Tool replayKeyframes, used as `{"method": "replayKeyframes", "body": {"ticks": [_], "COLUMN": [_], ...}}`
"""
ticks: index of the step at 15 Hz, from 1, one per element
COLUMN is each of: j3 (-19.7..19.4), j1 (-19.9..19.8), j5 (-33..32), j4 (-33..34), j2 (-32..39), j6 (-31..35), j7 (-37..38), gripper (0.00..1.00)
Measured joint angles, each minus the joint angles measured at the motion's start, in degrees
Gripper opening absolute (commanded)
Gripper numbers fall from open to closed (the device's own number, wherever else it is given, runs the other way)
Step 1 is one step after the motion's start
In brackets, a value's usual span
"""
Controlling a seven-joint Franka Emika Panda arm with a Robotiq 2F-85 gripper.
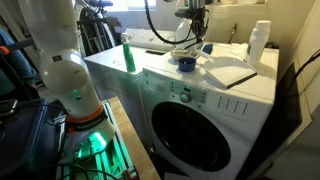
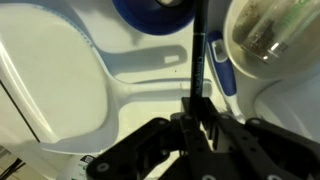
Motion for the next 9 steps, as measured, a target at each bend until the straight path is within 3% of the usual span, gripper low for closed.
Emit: {"method": "replayKeyframes", "body": {"ticks": [9], "j3": [-1.4], "j1": [0.0], "j5": [-7.4], "j4": [-8.9], "j2": [-0.5], "j6": [6.7], "j7": [4.4], "gripper": [0.03]}}
